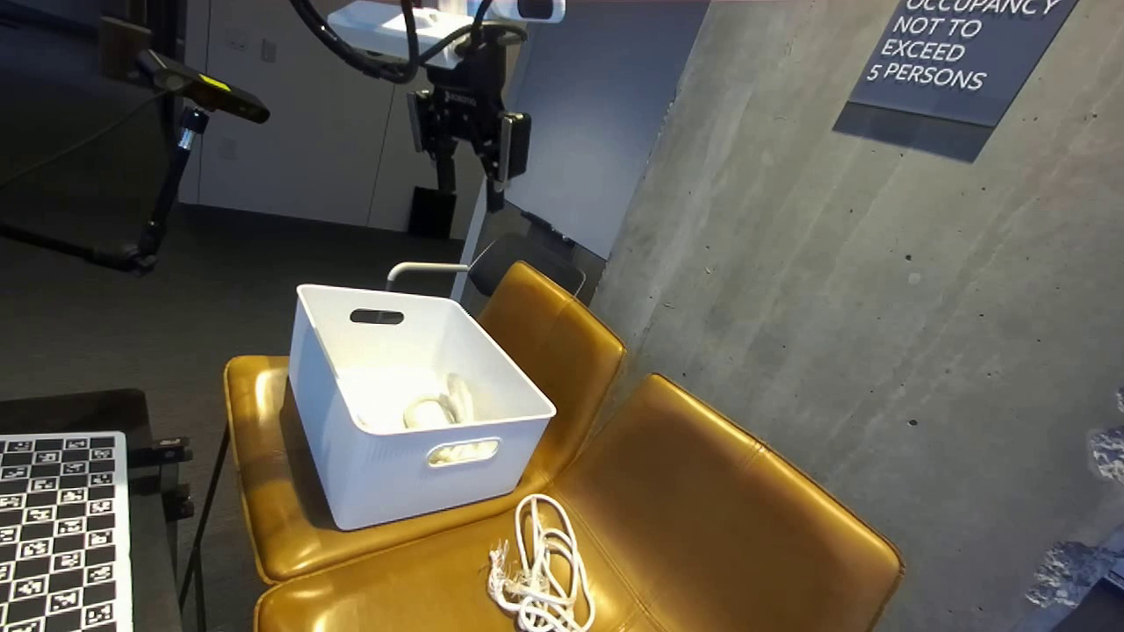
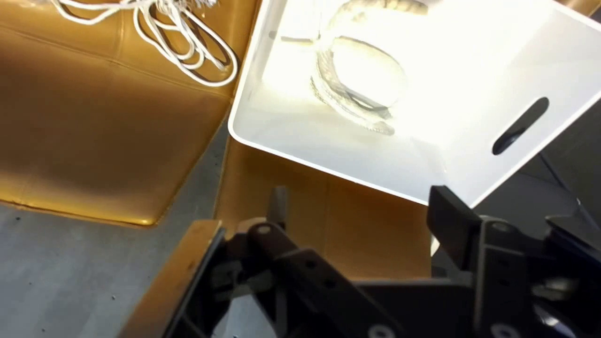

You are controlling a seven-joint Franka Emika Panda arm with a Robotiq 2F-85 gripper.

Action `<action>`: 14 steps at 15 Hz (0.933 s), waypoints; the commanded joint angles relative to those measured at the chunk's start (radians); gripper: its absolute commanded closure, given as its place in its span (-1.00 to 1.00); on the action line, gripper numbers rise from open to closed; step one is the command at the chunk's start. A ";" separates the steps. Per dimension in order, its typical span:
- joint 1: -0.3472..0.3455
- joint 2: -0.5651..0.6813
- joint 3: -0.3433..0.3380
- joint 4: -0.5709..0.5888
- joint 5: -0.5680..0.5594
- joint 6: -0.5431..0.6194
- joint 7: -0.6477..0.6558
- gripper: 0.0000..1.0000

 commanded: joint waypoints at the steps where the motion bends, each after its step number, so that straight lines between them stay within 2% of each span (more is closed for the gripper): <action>1: -0.035 -0.061 -0.062 -0.141 0.012 0.069 -0.080 -1.00; 8: -0.109 -0.010 -0.181 -0.256 0.003 0.178 -0.223 -1.00; 14: -0.119 0.136 -0.238 -0.203 0.094 0.270 -0.364 -1.00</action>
